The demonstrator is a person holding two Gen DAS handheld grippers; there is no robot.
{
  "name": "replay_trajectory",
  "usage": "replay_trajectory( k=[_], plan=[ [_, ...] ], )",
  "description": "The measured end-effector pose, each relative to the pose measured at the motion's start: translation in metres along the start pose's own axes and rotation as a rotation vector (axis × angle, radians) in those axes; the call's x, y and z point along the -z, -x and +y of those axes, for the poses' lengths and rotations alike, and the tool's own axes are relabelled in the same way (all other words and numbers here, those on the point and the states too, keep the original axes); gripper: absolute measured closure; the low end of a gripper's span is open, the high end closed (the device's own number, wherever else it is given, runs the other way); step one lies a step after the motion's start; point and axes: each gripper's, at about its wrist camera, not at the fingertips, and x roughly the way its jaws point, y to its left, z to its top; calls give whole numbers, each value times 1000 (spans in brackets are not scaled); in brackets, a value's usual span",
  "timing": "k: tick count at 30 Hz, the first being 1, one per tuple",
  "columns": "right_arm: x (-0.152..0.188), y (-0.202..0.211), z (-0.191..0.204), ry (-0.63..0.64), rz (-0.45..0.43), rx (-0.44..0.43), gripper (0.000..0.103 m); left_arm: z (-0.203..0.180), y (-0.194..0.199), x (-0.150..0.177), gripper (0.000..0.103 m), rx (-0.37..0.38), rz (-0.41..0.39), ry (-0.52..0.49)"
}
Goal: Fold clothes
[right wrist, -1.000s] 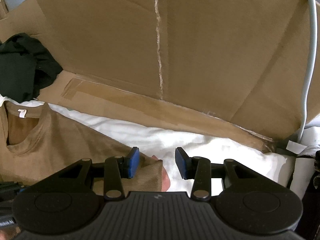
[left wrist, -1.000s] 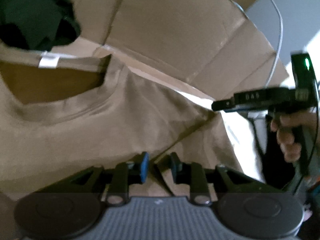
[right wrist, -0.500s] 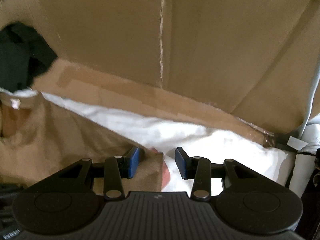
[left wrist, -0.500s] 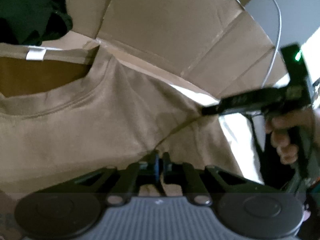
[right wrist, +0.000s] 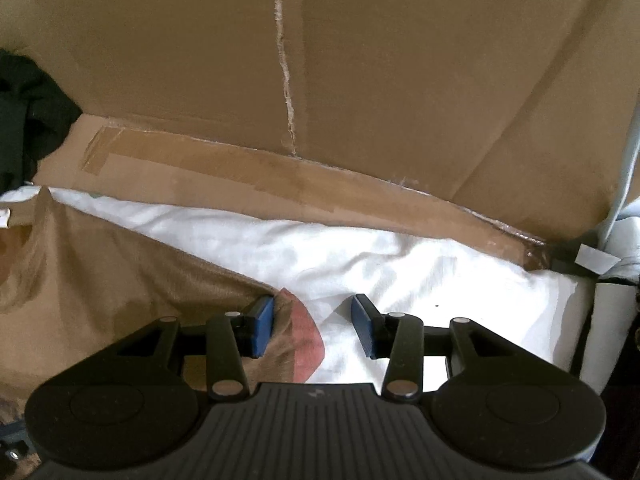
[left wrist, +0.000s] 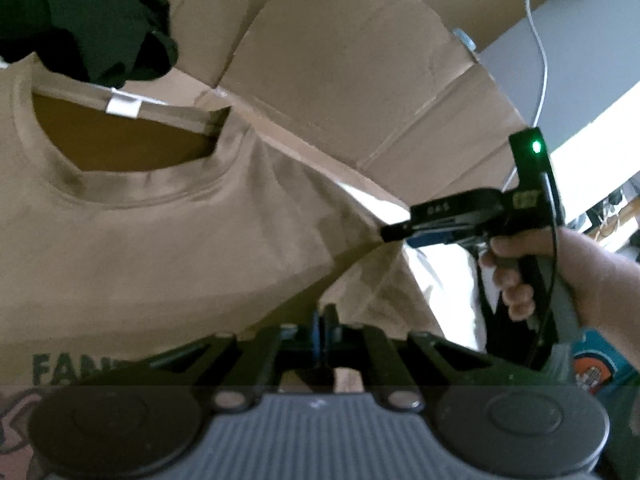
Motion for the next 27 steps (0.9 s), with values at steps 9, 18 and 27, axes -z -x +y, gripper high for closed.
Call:
replay_trajectory(
  k=[9,18,27],
  plan=[
    [1,-2,-4,-32,-5,-20,51,14,-14,0,101,-55,35,26],
    [8,38,-10,-72,-92,-104,41,19,-15,-1,99,-74,13,57],
    [40,89,-33,-90,-183,-126,39,11,5,-1,85,-182,-21,77]
  ],
)
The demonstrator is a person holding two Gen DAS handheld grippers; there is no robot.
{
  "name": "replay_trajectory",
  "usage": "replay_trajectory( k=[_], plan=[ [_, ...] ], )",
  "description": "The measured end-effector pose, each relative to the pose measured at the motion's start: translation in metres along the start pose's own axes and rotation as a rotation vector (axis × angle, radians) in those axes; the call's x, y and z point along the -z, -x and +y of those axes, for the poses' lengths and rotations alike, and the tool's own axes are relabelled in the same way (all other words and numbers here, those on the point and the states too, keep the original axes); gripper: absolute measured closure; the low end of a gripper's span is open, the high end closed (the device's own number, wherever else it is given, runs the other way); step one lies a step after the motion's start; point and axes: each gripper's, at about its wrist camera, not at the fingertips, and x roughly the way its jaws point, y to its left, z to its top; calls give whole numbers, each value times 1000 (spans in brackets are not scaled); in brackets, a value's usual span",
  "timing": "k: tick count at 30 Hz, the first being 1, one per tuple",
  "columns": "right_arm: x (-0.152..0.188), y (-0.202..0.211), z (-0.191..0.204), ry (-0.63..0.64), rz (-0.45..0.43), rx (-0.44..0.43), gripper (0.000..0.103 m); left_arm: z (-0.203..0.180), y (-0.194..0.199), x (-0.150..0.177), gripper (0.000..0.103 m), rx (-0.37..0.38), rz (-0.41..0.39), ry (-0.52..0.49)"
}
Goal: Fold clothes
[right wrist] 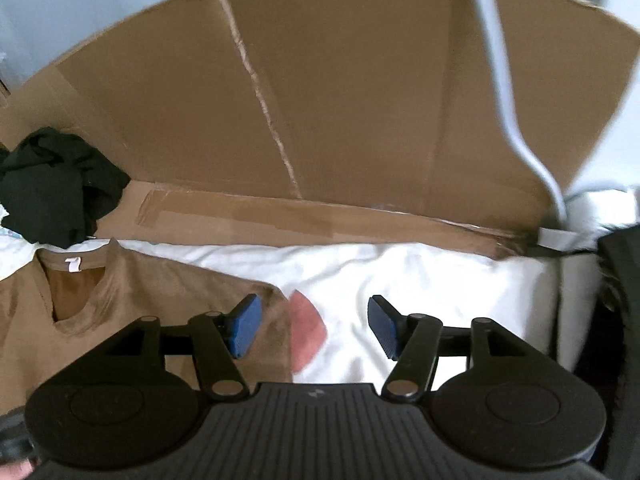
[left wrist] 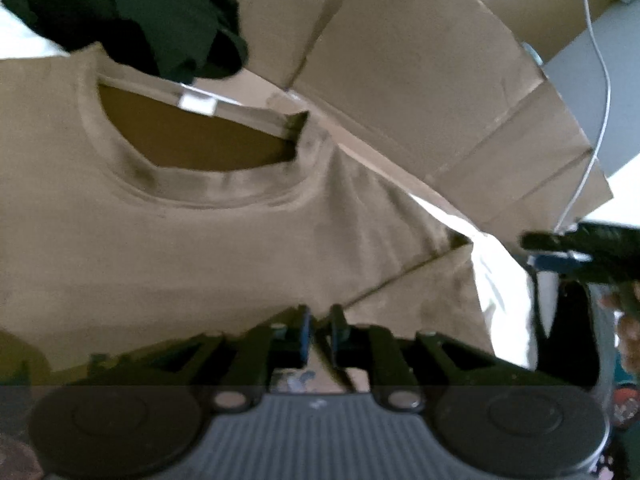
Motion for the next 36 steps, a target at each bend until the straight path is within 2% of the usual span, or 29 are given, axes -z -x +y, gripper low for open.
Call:
replay_trajectory(
  k=[2,9,17,26,31,36],
  plan=[
    [11,12,-1,27,-7,-10,39,0,8,4,79,-3,9,16],
    [63,53,-10,137,-29,-35,39,-19,30,28,72,-4,60,-3],
    [116,91,-17,180,-63,-60,39,-51,46,60,69,12,116,-24],
    [152,100,-14,233,-68,-77,39,-71,41,95,69,72,208,-11],
    [169,92,-13,254,-62,-70,39,-72,28,103,68,93,232,14],
    [182,79,-12,276,-48,-76,39,-71,14,106,62,117,247,41]
  ],
)
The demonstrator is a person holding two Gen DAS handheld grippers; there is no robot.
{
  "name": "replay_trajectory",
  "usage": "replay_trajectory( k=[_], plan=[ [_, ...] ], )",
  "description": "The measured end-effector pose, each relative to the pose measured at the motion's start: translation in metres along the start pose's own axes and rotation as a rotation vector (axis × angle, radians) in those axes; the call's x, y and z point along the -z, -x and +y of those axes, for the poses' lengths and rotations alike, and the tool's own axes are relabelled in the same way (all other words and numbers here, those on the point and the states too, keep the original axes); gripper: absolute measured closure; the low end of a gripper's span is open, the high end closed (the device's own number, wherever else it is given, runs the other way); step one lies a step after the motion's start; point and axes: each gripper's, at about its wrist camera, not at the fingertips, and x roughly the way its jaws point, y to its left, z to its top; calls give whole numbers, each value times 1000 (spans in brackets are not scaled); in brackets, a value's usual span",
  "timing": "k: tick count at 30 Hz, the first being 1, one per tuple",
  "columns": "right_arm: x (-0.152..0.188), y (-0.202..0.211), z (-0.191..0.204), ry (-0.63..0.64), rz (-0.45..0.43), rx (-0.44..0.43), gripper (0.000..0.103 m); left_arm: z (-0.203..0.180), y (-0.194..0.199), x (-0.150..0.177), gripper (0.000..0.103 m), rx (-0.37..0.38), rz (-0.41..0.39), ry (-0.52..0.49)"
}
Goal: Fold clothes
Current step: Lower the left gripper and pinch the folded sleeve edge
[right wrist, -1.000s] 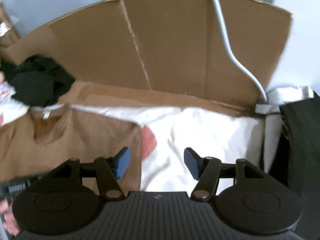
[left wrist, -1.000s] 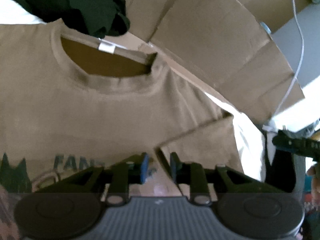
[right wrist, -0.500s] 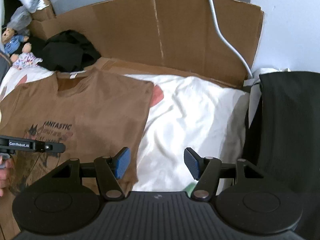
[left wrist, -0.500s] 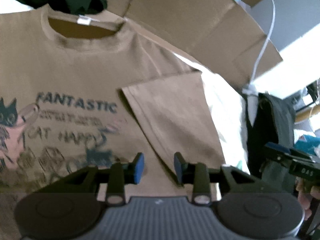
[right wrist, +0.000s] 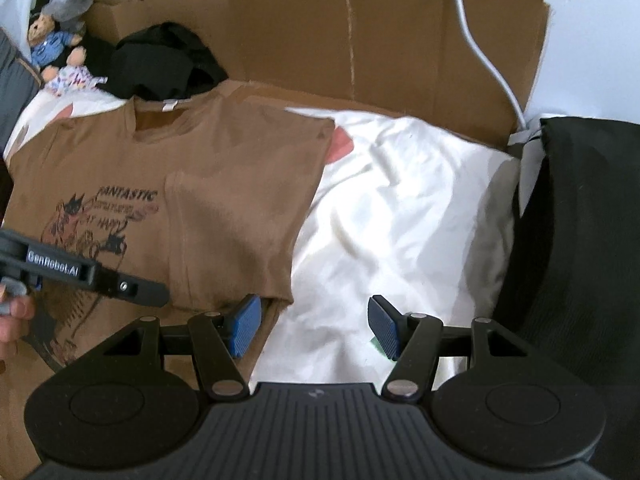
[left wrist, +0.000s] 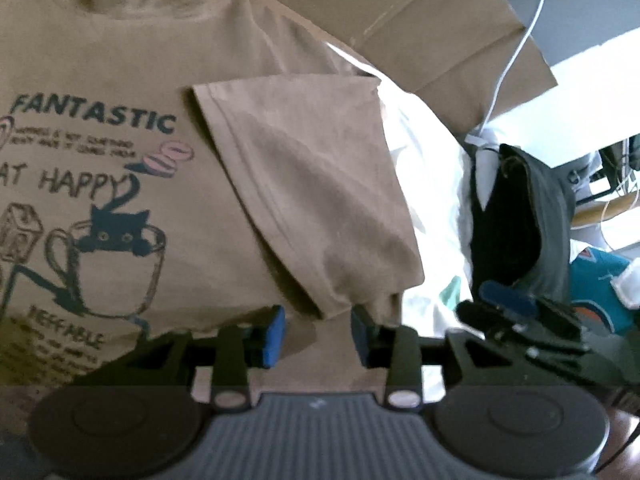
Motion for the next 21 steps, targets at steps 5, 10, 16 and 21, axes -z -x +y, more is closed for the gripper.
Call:
replay_trajectory(
  k=[5,10,16,21],
  plan=[
    [10,-16,3,12,22,-4,39,4,-12,-2,61,30,2,28],
    [15,-27,5,11,36,-11,39,4,-18,-2,62,35,-3,26],
    [15,-37,13,16,17,-24,39,4,-21,-4,79,16,-22,48],
    [14,-45,23,29,6,16,39,8,-21,-4,96,-2,-33,69]
  ],
)
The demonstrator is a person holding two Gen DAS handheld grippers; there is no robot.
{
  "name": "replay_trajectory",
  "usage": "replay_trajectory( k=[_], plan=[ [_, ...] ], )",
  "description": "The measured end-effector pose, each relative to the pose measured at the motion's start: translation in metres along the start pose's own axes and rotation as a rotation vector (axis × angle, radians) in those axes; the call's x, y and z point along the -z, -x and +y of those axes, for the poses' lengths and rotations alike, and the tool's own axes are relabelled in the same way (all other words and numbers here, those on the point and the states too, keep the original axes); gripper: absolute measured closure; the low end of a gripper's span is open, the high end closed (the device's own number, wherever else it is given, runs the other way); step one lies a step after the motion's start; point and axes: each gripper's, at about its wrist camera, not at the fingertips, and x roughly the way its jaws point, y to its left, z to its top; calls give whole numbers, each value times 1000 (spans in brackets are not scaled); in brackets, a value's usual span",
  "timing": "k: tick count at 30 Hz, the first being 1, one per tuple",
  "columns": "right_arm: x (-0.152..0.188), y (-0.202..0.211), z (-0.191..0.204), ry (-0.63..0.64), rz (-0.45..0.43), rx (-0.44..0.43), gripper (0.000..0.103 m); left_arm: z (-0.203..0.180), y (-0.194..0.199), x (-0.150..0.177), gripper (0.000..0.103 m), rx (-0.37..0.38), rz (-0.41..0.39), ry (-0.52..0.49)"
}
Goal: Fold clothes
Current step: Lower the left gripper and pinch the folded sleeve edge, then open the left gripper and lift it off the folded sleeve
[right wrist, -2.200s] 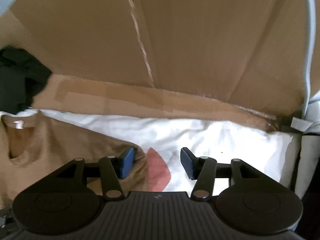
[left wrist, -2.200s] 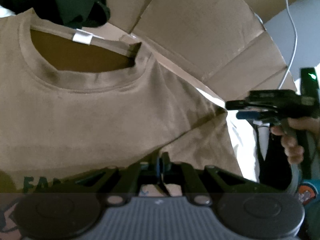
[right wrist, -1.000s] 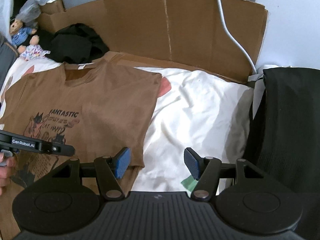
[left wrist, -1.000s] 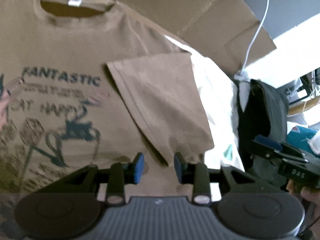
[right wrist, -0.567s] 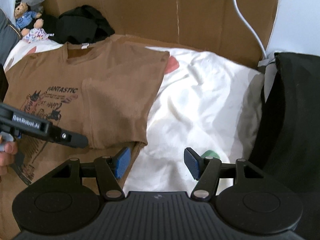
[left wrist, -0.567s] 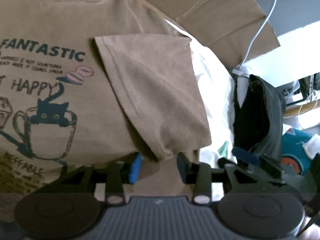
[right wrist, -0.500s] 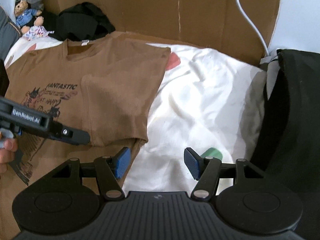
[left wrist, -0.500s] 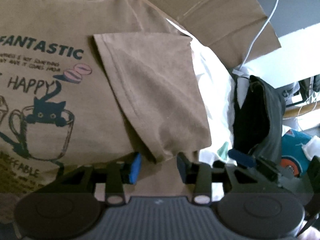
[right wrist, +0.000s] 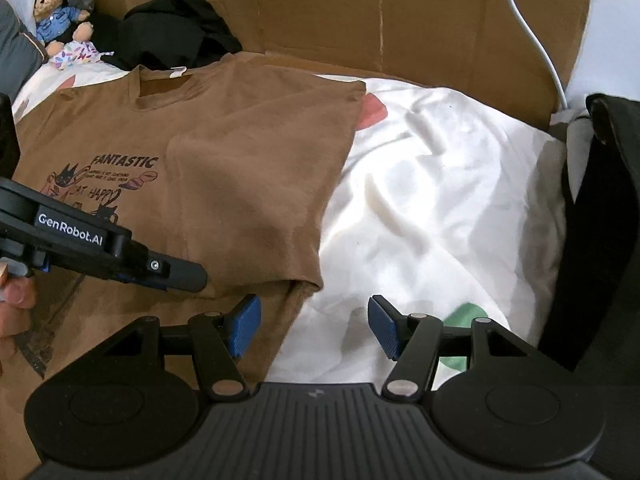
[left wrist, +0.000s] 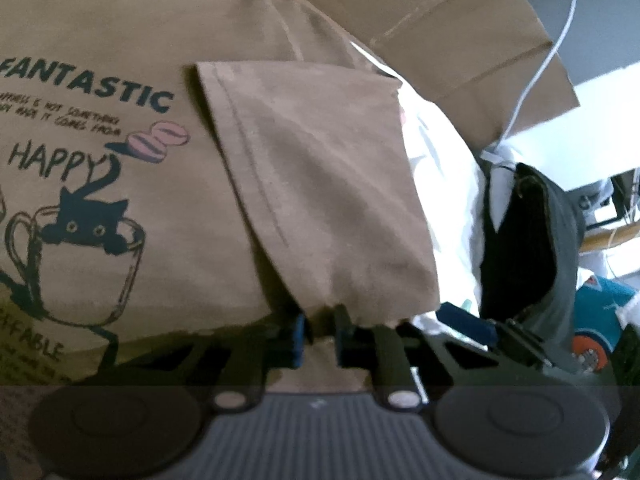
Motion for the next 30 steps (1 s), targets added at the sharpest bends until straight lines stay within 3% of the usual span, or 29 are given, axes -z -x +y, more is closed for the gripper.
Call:
replay_trajectory(
  k=[6,19,24,28,30],
  plan=[
    [7,-6,-1,-19,-24,96,39,0,6,0,98,-6,-6,-22],
    [11,-12,-10,-102,-15,95,39,11,30,3,98,-41,-28,-22],
    [8,-9,-12,-144,-1,107,39,10,30,0,94,-65,-21,-39],
    [9,-4,-11,-125,-2,114,39,6,40,-5,89,-121,-67,-96],
    [9,-1,-10,-114,-2,119,39,5,46,-10,82,-156,-93,-125]
  ],
)
